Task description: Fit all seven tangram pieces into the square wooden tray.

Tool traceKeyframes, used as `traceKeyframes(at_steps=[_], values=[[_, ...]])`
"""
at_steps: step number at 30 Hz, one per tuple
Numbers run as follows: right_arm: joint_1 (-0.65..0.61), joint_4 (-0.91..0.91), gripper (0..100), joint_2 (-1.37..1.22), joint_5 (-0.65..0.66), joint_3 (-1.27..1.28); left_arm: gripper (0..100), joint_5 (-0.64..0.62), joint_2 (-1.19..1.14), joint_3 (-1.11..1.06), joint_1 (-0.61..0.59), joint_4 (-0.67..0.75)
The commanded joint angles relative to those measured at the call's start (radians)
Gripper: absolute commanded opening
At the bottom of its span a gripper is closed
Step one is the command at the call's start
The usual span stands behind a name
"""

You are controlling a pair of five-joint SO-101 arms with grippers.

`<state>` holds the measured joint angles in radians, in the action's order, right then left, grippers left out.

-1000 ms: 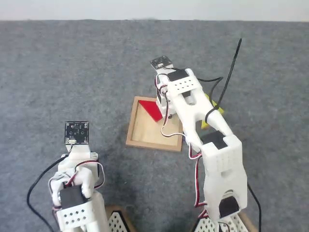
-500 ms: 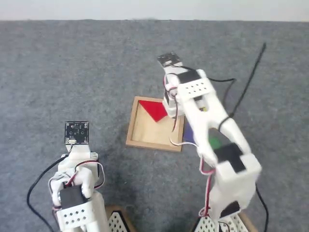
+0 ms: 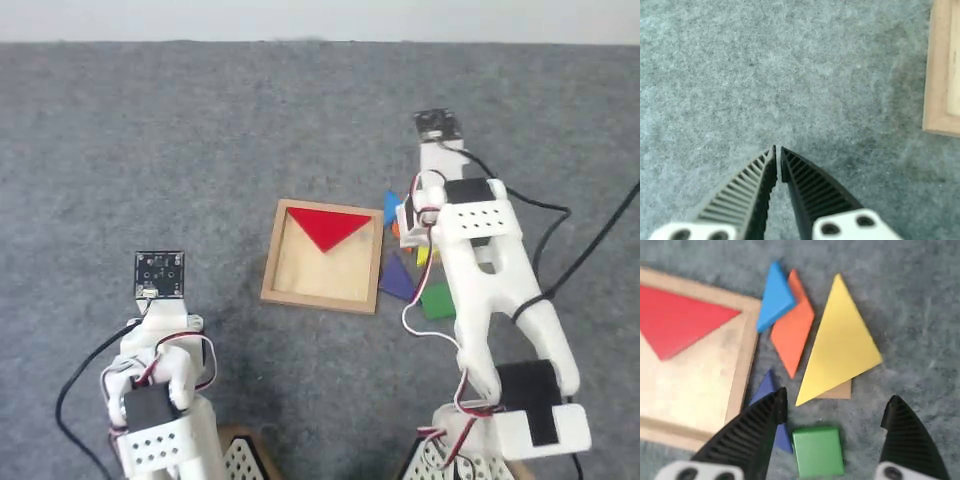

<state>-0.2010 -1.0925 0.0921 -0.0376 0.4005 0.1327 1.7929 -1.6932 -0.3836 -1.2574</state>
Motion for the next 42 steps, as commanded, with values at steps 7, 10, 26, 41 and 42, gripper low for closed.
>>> traceKeyframes(at_steps=[7,10,26,41,42], values=[[0.048,0.012,30.7,-0.328,-0.077,-0.287,2,0.009,0.02,0.008,-0.003,-0.005],[0.061,-0.051,30.7,-0.424,-0.034,-0.41,2,0.009,0.02,0.008,-0.003,-0.005],[0.054,-0.213,31.0,-0.591,0.023,-0.574,2,0.009,0.02,0.008,-0.003,-0.005],[0.041,-0.194,30.9,-0.648,0.031,-0.574,2,0.009,0.02,0.008,-0.003,-0.005],[0.042,-0.194,30.9,-0.65,0.031,-0.574,2,0.009,0.02,0.008,-0.003,-0.005]])
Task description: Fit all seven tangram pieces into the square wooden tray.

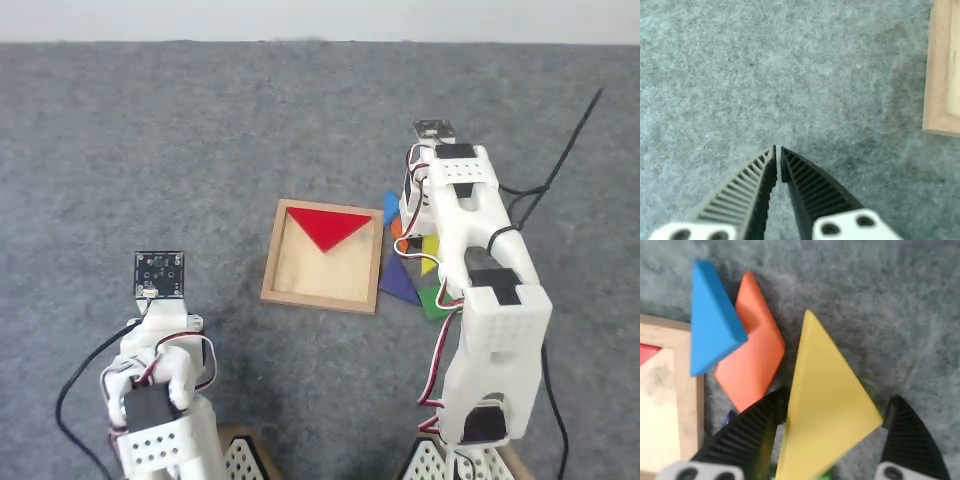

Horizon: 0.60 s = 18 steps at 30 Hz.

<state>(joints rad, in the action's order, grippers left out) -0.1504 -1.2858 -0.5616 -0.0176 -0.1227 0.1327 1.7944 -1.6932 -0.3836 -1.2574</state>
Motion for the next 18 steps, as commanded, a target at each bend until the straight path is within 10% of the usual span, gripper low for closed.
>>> traceKeyframes(at_steps=[1,18], values=[[-0.007,-0.001,30.8,0.002,0.011,-0.052,2,0.009,0.018,0.008,-0.003,-0.005],[-0.004,-0.008,30.7,0.008,0.006,-0.051,2,0.009,0.018,0.008,-0.003,-0.005]])
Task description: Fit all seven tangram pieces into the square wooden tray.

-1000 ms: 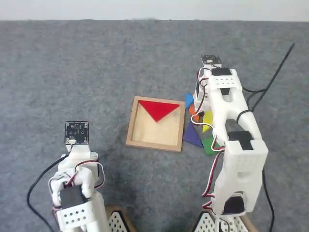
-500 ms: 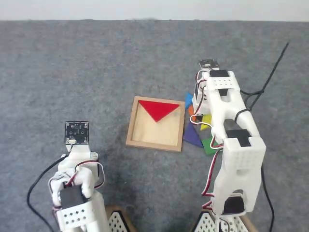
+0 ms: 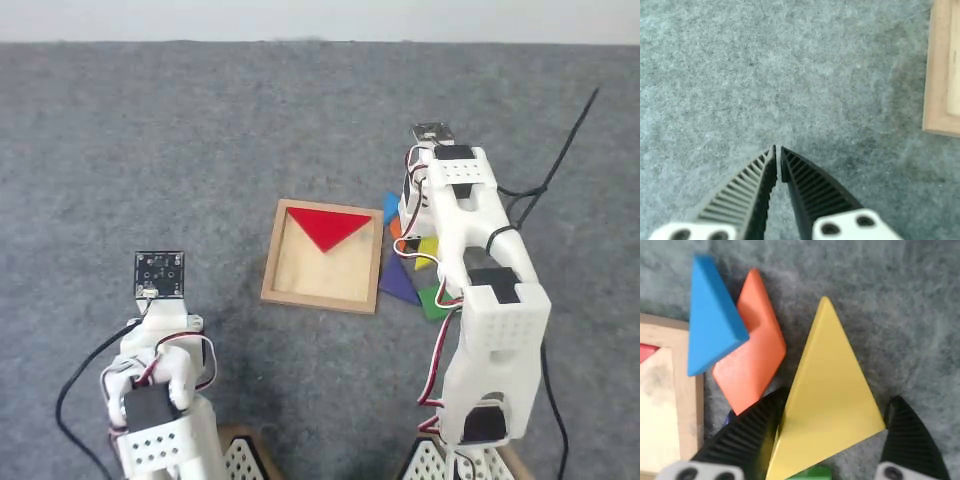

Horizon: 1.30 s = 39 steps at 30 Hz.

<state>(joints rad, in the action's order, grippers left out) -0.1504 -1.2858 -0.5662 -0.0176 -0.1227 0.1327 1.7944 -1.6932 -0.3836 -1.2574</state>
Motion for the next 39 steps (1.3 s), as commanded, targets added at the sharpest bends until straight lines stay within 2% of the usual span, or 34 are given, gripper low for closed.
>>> traceKeyframes(at_steps=[1,7,13,22,29,33,39], values=[[-0.004,-0.01,30.5,0.013,0.005,-0.051,2,0.009,0.018,0.008,-0.003,-0.005],[-0.004,-0.01,21.1,0.021,0.006,-0.051,2,0.009,0.018,0.008,-0.003,-0.005],[-0.004,-0.012,21.9,0.053,0.003,-0.048,2,0.009,0.018,0.008,-0.003,-0.005],[-0.045,-0.074,21.8,0.257,-0.021,0.009,2,0.009,0.018,0.008,-0.003,-0.005],[-0.246,-0.071,21.9,0.392,-0.072,0.103,2,0.009,0.018,0.008,-0.003,-0.005],[-0.361,-0.012,21.7,0.398,-0.086,0.106,2,0.009,0.018,0.008,-0.003,-0.005],[-0.469,0.079,21.6,0.397,-0.204,0.106,2,0.009,0.018,0.008,-0.003,-0.005]])
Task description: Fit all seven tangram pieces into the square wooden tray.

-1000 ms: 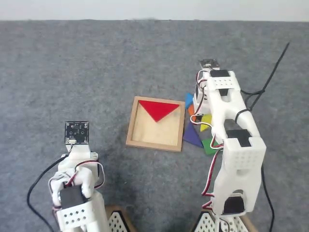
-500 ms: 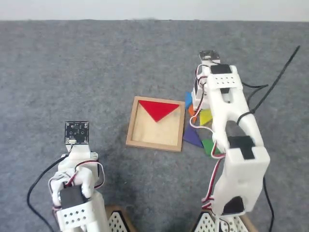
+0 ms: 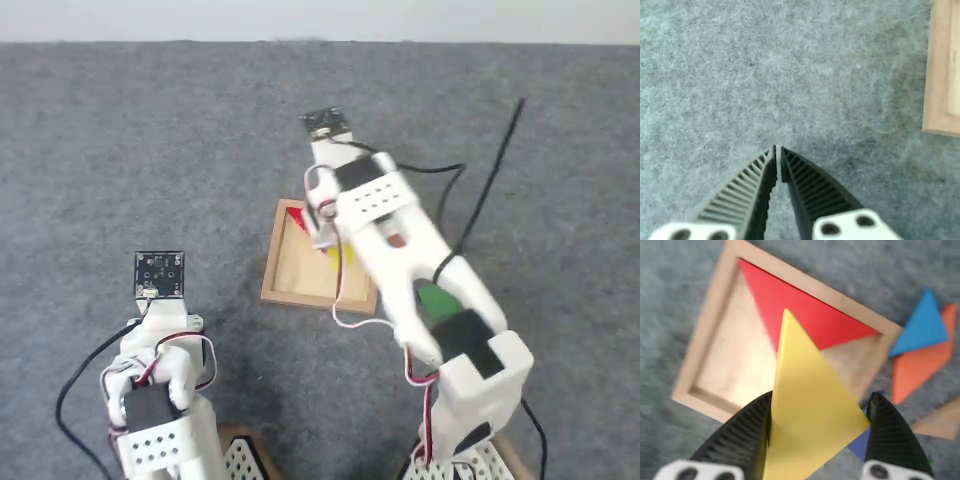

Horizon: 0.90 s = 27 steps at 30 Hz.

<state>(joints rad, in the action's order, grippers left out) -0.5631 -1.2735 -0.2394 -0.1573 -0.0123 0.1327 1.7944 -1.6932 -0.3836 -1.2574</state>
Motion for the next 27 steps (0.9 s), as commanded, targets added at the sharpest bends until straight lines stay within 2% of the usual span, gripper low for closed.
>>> traceKeyframes(at_steps=[1,6,9,15,27], values=[[-0.065,0.082,21.6,0.065,-0.087,-0.006,2,0.009,0.018,0.008,-0.003,-0.005],[-0.122,0.137,21.6,-0.002,-0.21,-0.009,2,0.009,0.018,0.008,-0.003,-0.005],[-0.154,0.137,21.6,-0.058,-0.241,-0.028,2,0.009,0.018,0.008,-0.003,-0.005],[-0.163,0.128,21.7,-0.147,-0.244,-0.112,2,0.009,0.018,0.008,-0.003,-0.005],[-0.163,0.143,21.7,-0.185,-0.244,-0.118,2,0.009,0.018,0.008,-0.003,-0.005]])
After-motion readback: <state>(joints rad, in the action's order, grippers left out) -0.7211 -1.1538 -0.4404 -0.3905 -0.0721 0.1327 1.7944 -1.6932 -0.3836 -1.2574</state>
